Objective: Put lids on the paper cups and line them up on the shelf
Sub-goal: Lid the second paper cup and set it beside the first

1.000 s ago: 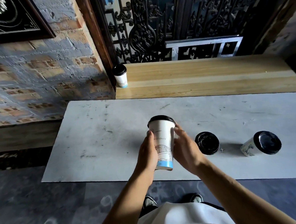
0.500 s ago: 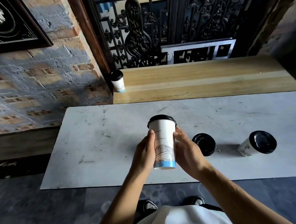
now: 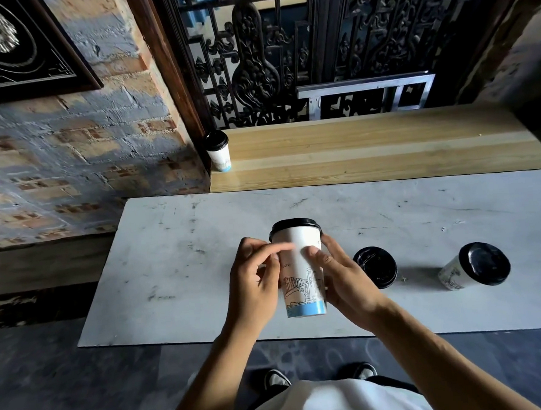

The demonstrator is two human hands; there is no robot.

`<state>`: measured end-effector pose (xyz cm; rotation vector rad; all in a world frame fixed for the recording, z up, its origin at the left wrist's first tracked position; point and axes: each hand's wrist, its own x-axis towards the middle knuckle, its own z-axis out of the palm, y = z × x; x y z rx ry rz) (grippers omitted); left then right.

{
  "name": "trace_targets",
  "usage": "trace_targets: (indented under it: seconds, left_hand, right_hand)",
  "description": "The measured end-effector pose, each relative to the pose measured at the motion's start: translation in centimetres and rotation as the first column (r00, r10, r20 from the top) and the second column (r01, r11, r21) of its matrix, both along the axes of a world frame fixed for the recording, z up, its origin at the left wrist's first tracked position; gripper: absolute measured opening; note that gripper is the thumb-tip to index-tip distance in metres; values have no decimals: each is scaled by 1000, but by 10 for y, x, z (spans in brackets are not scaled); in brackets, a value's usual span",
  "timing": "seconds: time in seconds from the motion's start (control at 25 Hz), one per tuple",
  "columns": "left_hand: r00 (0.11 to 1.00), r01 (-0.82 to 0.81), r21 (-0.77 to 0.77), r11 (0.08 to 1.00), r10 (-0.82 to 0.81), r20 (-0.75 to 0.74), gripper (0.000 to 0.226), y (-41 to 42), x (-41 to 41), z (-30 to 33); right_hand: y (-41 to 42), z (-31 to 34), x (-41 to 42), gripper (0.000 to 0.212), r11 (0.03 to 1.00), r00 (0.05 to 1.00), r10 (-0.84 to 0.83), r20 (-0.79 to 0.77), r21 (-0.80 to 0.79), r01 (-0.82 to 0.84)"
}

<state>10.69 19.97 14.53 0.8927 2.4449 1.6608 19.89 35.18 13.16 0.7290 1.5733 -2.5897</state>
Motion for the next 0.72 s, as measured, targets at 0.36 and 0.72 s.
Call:
trace_targets:
  seconds: [0.36,0.72]
  left_hand:
    - [954,-15,197,980,-45,296,29,-7,7,6]
    - [999,31,75,997,-32,12,28,-12,8,2]
  right_hand:
    - [13,9,2,58,997,997,-67,-43,-25,66]
    - [11,9,6,55,992,992,-123,-39,22,124]
